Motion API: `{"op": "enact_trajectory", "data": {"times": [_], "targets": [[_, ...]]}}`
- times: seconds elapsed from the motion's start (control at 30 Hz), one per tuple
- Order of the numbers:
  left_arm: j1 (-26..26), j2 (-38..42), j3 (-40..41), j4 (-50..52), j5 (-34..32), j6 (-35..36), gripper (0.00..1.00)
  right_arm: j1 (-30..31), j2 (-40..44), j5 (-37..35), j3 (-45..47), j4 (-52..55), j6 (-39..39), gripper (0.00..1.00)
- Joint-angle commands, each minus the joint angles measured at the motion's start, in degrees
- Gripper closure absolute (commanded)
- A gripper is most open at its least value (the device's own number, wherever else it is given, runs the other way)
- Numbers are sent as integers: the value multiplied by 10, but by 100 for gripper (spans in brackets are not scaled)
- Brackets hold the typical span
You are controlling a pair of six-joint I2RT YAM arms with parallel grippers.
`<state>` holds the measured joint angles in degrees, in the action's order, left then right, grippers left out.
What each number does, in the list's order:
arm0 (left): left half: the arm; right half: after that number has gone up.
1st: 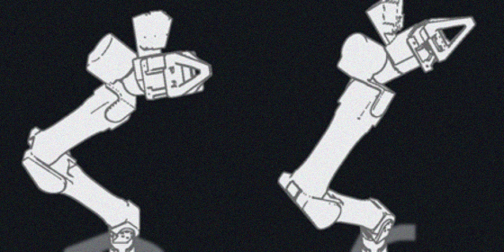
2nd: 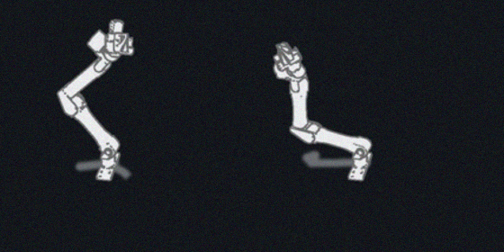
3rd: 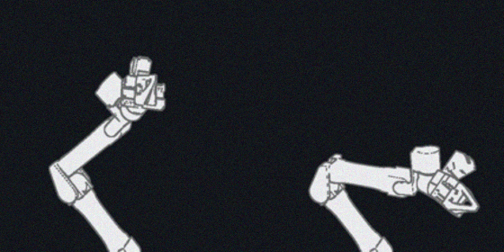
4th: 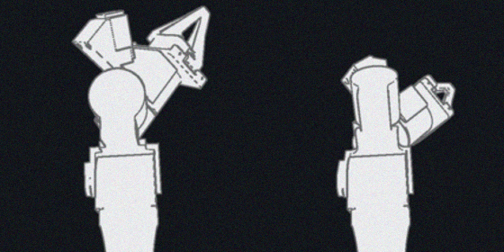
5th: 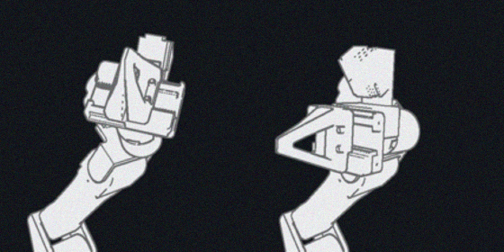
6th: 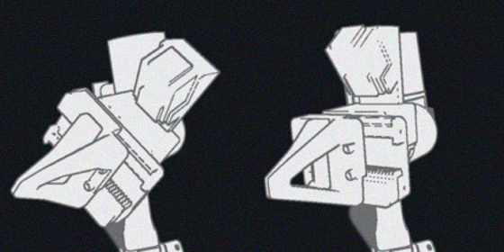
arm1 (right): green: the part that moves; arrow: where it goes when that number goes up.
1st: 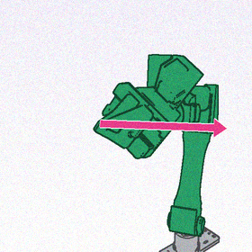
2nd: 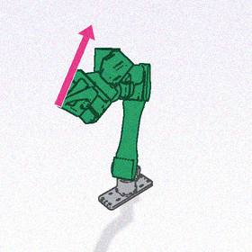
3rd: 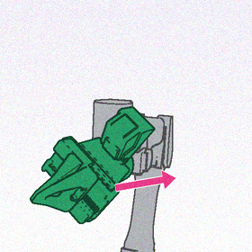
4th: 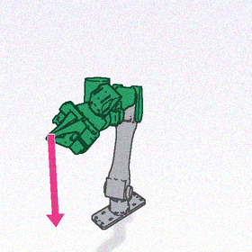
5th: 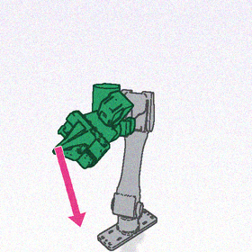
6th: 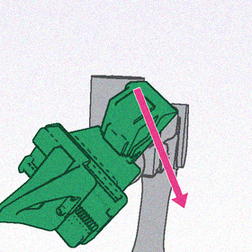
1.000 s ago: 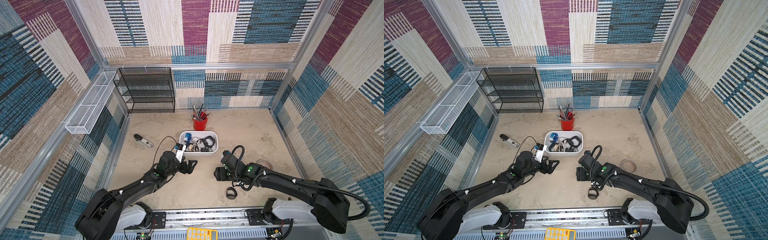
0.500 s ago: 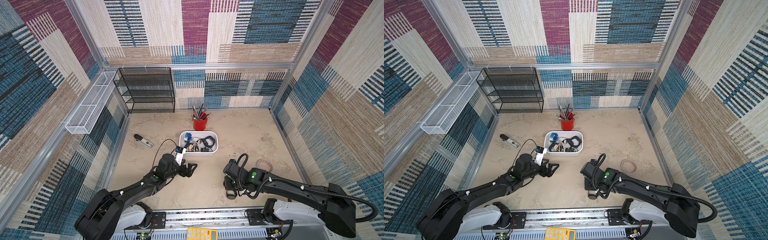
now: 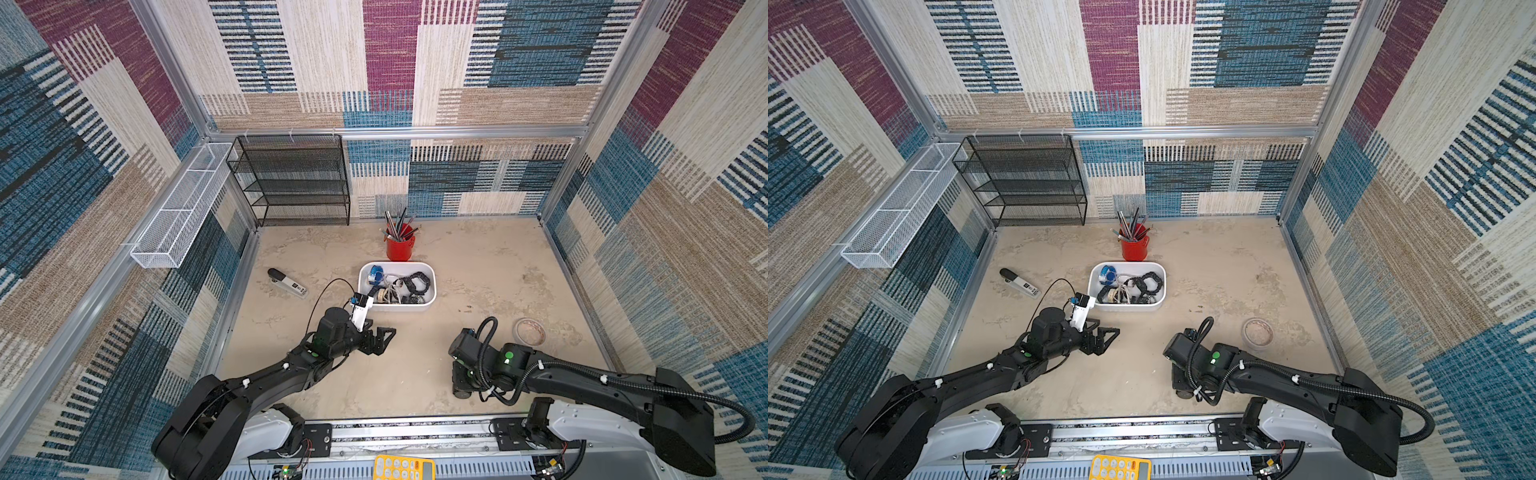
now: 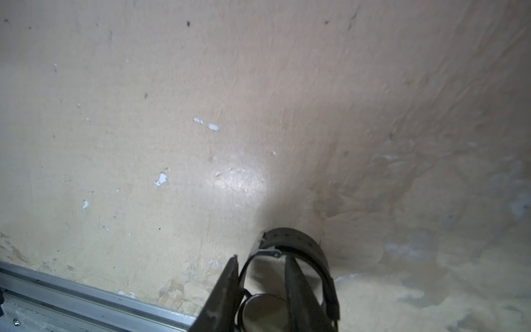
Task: Put the watch into the storage box
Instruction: Pick up the watch at the center of the board.
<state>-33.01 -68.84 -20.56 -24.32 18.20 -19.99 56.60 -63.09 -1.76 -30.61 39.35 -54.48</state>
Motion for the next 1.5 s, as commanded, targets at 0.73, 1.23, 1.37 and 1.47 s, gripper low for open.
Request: {"op": "enact_trajectory", "data": {"times": [0.73, 1.23, 1.37, 1.47], "targets": [[0, 32, -12, 35, -13, 4, 6, 3, -36, -47, 20, -164, 13, 100], [0, 48, -3, 39, -34, -11, 6, 1, -42, -114, -35, -217, 80, 100], [0, 48, -5, 41, -34, -9, 6, 1, -46, -120, -42, -235, 97, 100], [-1, 44, -7, 41, -37, -12, 6, -3, -46, -129, -51, -248, 108, 100]]}}
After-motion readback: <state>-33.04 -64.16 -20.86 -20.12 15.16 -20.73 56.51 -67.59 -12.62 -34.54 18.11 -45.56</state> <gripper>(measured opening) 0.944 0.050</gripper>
